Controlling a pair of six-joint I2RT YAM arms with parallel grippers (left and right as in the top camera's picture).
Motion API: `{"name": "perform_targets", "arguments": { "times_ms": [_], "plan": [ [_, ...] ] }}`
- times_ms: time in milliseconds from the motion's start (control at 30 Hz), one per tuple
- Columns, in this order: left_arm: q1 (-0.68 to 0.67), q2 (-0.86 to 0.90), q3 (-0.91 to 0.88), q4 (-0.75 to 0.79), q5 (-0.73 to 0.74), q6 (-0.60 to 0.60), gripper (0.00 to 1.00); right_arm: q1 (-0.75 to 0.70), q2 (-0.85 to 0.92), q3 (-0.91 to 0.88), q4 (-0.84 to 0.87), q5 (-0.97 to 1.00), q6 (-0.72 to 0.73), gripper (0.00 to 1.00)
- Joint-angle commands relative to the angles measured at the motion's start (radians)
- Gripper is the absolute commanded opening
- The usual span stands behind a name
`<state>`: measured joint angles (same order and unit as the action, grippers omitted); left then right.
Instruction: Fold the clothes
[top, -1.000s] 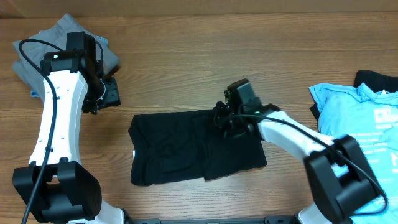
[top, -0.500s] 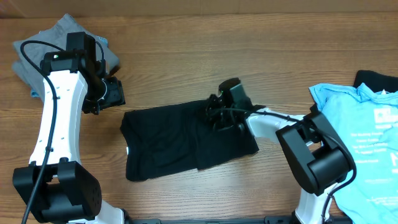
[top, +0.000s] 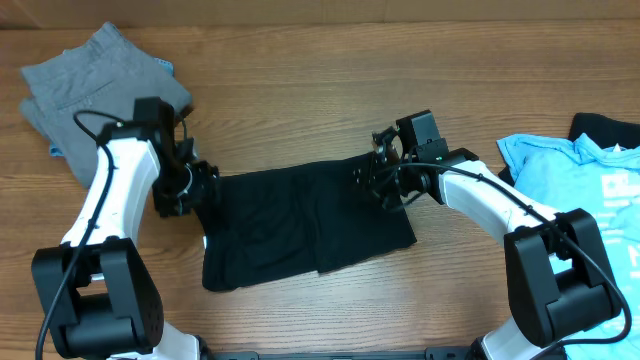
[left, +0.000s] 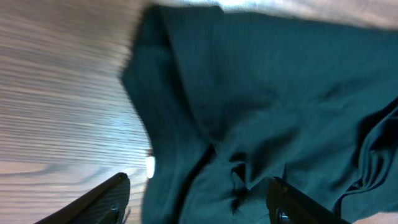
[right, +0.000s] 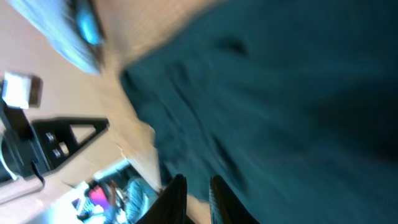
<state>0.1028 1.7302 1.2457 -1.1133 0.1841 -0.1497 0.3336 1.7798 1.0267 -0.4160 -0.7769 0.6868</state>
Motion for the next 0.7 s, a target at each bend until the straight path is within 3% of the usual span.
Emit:
{"name": "perform_targets", "arguments": {
  "times_ms": [0,200,367,500,667],
  "plan": [
    [0.008,0.0,-0.072,0.031,0.067,0.022,0.76,-0.01,-0.026,0.01,-0.095,0.064,-0.216,0.16],
    [0.067,0.0,-0.14,0.058,0.048,0.013,0.84,0.017,-0.074,0.01,-0.27,0.274,-0.291,0.18],
    [0.1,-0.001,-0.203,0.108,0.125,0.059,0.85,0.021,-0.067,0.008,-0.344,0.441,-0.288,0.17],
    [0.101,0.0,-0.212,0.136,0.132,0.061,0.86,0.019,-0.052,0.007,-0.345,0.617,-0.134,0.09],
    [0.099,0.0,-0.222,0.14,0.131,0.09,0.87,-0.004,-0.003,0.007,-0.352,0.687,0.04,0.08]
  ]
}}
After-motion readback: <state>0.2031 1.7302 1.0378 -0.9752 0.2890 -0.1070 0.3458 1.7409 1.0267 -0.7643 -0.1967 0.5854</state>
